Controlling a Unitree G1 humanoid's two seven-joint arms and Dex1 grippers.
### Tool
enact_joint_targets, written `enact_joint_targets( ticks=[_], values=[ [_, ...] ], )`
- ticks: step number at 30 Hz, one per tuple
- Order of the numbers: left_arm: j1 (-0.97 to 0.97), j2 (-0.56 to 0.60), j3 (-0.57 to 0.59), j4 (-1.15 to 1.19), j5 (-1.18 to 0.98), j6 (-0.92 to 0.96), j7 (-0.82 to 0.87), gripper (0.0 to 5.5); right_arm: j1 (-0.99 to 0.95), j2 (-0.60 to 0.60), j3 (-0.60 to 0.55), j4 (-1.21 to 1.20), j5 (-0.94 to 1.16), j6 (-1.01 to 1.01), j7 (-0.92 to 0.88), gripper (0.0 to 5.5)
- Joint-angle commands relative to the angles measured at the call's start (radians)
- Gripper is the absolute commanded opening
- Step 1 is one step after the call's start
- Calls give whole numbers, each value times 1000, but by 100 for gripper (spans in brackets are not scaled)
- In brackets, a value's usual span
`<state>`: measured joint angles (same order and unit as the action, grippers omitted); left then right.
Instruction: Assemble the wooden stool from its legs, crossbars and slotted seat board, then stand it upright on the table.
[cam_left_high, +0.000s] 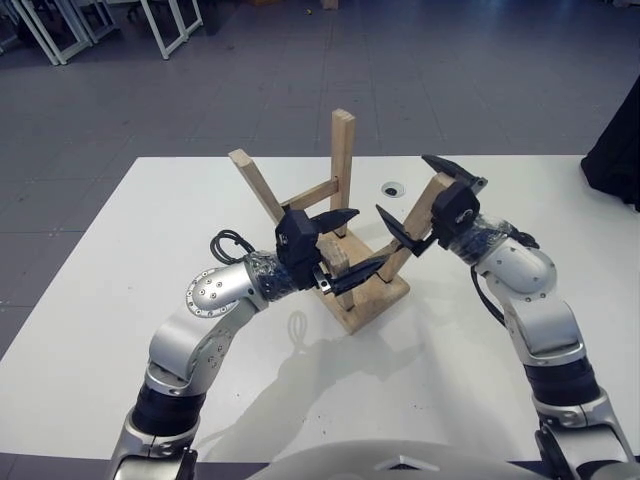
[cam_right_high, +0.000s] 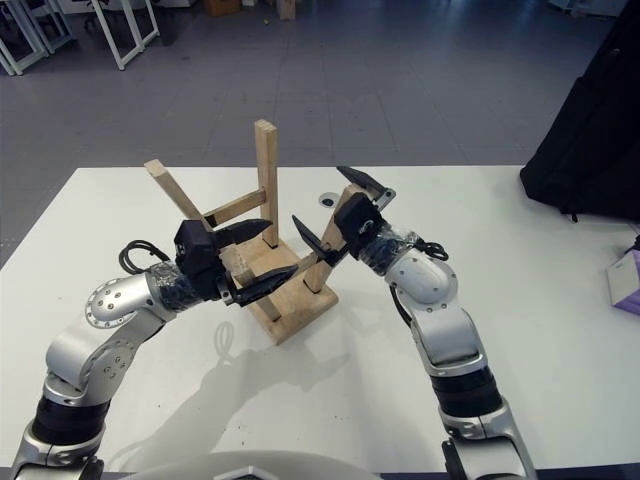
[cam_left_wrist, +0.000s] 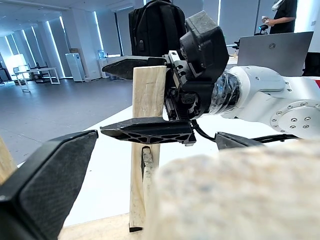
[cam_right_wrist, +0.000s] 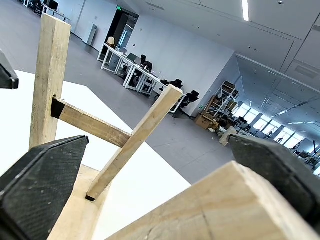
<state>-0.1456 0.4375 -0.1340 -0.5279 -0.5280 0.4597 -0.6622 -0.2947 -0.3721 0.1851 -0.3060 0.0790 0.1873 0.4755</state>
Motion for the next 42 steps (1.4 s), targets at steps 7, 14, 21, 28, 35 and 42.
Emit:
enact_joint_targets(
  ticks=[7,14,21,28,35,42],
  values=[
    [-12,-14,-3,8,-2,9,3,432,2,-7,112,-105,369,390,212,511],
    [48,18,65,-5,-35,0,-19,432,68,-88,45,-60,370,362,210,511],
    [89,23,84,-93,-176,4,-102,432,-27,-83,-72,121,245,183,129,511],
    [105,49,120,-114,-221,-1,-107,432,-15,-87,-101,174,184,97,120,511],
    [104,53,167,-129,-268,-7,-102,432,-55,-133,-98,267,55,-66,132,511],
    [210,128,182,-145,-266,-25,-206,432,-156,-57,-64,491,-68,-224,50,511]
  ],
)
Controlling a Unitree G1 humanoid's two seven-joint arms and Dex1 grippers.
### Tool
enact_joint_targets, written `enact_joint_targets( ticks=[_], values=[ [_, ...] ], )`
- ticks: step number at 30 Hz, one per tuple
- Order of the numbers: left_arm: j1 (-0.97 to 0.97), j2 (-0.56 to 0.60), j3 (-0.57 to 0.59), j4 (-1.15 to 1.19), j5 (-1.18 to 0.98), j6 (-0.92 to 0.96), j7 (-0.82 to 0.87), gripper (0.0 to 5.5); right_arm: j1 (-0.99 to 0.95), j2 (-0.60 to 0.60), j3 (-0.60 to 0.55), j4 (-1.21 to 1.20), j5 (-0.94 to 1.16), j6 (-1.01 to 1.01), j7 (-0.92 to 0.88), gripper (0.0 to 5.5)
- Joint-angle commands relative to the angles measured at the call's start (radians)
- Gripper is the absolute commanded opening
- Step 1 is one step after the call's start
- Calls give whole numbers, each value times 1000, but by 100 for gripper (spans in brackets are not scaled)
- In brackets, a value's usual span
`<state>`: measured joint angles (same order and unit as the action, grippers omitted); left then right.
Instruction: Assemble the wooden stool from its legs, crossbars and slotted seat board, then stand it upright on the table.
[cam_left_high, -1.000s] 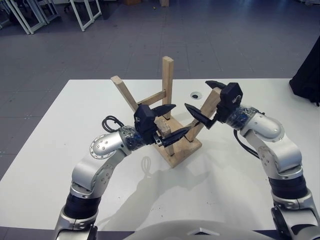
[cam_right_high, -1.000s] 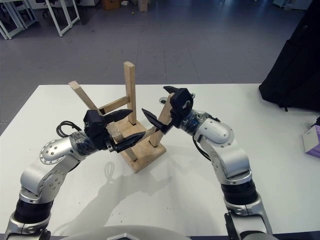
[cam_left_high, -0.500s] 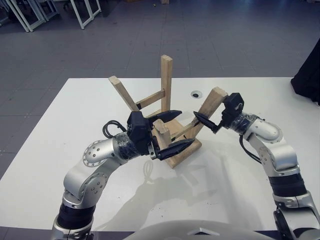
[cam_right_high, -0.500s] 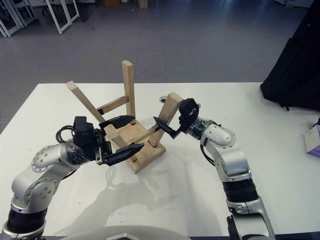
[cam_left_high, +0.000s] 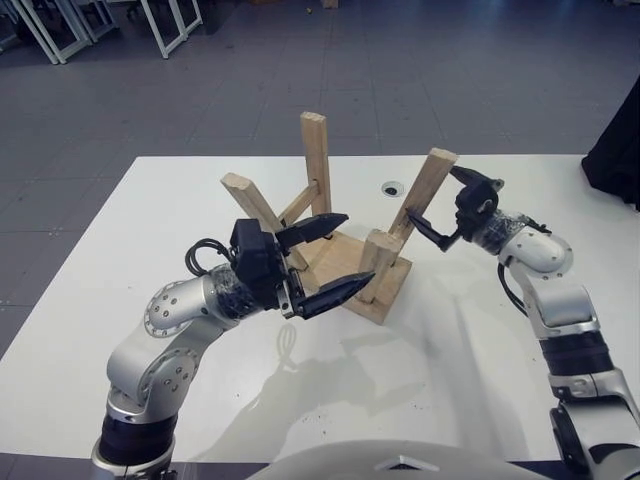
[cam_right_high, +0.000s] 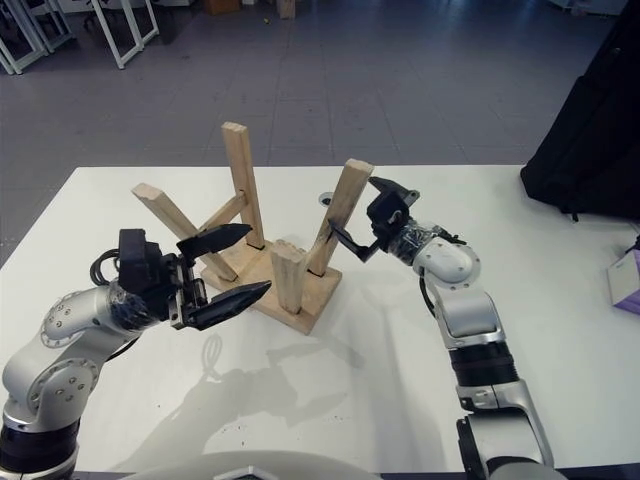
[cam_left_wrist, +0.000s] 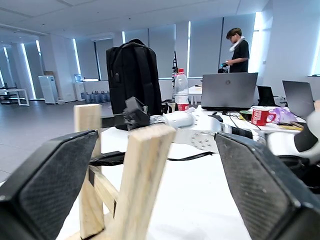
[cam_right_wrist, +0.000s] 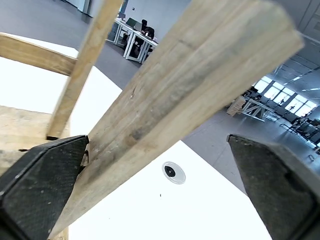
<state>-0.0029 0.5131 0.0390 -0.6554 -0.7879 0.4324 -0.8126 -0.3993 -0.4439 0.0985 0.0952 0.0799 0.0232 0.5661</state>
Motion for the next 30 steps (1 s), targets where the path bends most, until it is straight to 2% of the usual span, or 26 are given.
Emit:
enact_joint_targets(
  ticks=[1,7,11,15,21,23,26,30],
  values=[
    [93,63,1,-19,-5,2,-72,432,-63,21,25,117,-85,-82,-52,511],
    [244,114,8,2,64,-32,-116,432,-126,83,8,205,-85,-136,-98,511],
    [274,188,15,135,178,-44,-137,432,-170,130,28,268,-98,-167,-106,511],
    [249,227,-3,250,323,-92,-120,432,-146,139,-31,178,8,-117,-60,511],
    [163,226,65,427,374,-157,-106,432,-6,22,-119,-46,181,52,94,511],
    [99,203,70,530,414,-241,-96,432,37,-29,-125,-106,240,121,174,511],
    [4,175,40,690,490,-427,-120,432,103,-115,-114,-144,274,187,292,511],
    [-125,134,-32,879,513,-503,-211,432,210,-234,-45,-129,223,183,451,511]
  ],
)
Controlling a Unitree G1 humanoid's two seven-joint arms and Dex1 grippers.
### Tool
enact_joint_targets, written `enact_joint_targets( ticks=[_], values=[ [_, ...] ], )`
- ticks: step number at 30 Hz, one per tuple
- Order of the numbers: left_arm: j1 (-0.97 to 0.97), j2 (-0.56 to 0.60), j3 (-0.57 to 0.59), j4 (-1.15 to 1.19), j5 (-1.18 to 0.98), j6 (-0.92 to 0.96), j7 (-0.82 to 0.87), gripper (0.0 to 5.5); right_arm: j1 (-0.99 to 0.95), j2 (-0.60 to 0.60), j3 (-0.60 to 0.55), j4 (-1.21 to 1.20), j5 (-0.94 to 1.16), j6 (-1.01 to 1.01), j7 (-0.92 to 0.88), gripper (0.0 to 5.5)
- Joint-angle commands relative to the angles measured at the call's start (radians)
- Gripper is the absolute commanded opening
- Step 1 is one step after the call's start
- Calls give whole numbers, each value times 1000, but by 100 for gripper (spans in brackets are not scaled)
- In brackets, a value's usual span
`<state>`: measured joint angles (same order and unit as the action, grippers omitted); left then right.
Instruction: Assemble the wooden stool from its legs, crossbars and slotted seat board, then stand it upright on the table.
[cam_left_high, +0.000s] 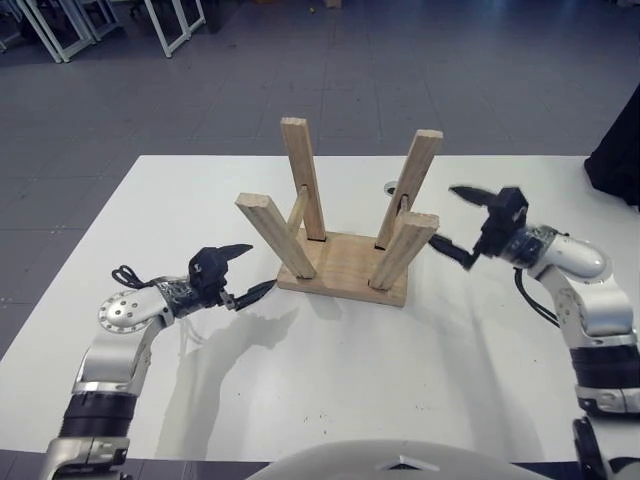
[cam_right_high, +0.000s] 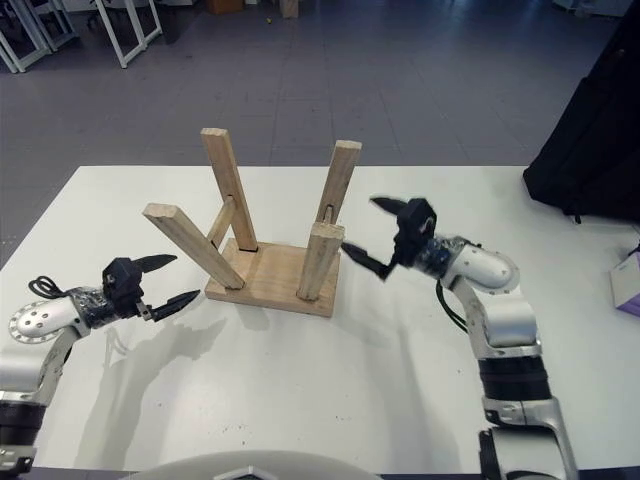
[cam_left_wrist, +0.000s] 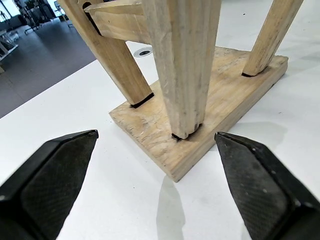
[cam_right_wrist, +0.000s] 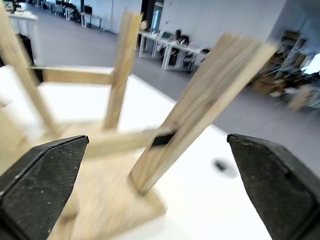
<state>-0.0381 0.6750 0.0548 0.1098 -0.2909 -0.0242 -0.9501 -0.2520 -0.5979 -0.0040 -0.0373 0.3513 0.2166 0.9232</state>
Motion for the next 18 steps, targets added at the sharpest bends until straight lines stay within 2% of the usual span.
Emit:
enact_joint_targets(
  ticks=[1,5,10,14,18],
  values=[
    [-126,-41,-63,167,19,-53,-98,432,78,-93,83,-2,-68,-22,116,511],
    [-263,-95,-122,397,78,-113,-137,432,74,-50,154,-17,-103,-45,125,511],
    [-325,-115,-145,474,85,-120,-209,432,37,38,241,45,-124,-92,137,511],
    [-332,-142,-158,491,97,-177,-230,432,-6,89,277,153,-160,-171,145,445],
    [-336,-141,-160,494,86,-168,-263,363,-32,106,276,205,-160,-232,178,366]
  ],
)
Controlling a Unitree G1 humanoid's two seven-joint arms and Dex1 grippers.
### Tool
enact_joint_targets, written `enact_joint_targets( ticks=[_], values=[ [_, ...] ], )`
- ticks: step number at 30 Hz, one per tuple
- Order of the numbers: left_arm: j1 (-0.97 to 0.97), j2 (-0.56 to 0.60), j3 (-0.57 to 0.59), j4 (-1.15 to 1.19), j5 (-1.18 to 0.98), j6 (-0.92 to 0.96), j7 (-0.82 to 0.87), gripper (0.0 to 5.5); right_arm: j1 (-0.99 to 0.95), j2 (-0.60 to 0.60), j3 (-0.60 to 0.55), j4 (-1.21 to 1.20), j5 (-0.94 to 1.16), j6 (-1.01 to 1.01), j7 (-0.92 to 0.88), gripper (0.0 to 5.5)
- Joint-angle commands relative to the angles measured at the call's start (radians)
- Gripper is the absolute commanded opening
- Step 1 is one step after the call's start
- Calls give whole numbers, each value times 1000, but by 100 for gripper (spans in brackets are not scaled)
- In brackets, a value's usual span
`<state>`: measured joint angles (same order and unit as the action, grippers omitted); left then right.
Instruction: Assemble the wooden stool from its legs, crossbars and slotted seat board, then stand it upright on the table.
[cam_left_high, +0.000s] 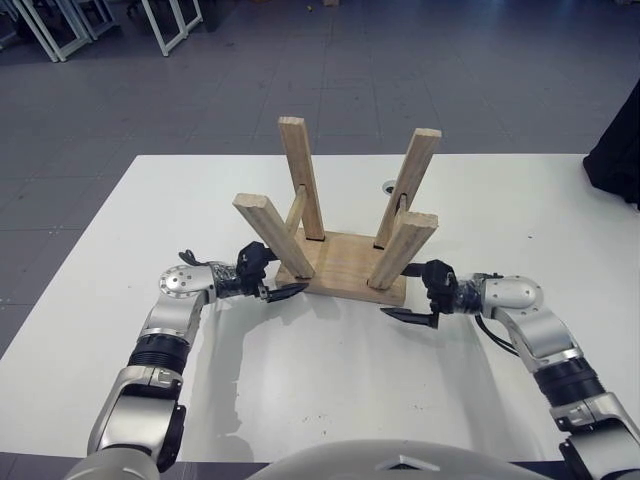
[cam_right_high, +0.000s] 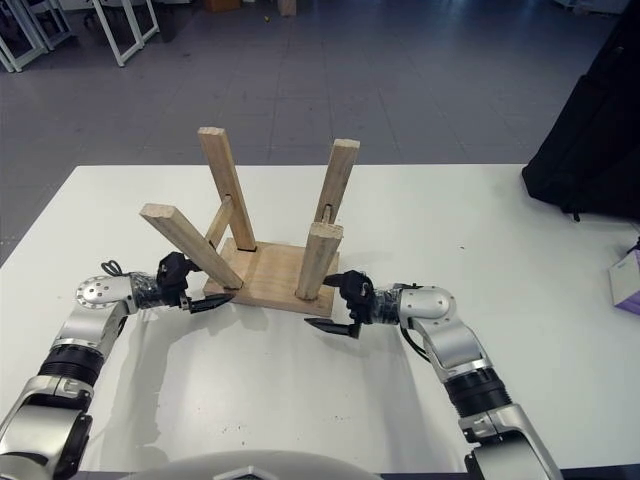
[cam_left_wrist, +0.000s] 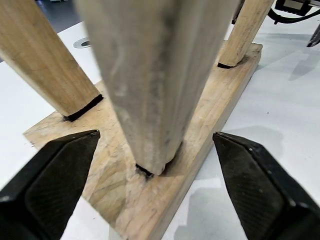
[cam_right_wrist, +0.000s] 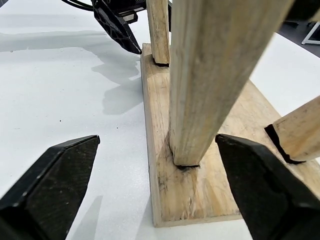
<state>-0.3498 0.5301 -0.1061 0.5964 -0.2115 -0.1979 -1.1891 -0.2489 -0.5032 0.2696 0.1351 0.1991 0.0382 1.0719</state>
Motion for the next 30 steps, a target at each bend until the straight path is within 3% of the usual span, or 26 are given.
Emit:
enact_joint_targets(
  ticks=[1,13,17,21,24,27,30],
  values=[
    [-23,4,1,5,5,8,-28,344,-41,16,3,44,-8,-66,36,345],
    [171,39,-8,-263,-84,148,-109,145,-19,24,-15,40,9,-93,49,123],
    [281,64,13,-440,-144,236,-99,134,48,-43,-53,-93,76,-14,110,121],
    [461,117,87,-775,-373,454,-97,128,141,-209,-143,-359,289,253,200,110],
    [581,148,197,-1062,-763,699,-7,119,172,-367,-199,-530,570,601,258,110],
    [734,162,222,-1255,-1043,817,140,116,81,-449,-183,-522,744,915,250,103],
    [866,135,192,-1305,-1088,881,255,110,-61,-449,-146,-410,818,1176,203,102]
  ],
)
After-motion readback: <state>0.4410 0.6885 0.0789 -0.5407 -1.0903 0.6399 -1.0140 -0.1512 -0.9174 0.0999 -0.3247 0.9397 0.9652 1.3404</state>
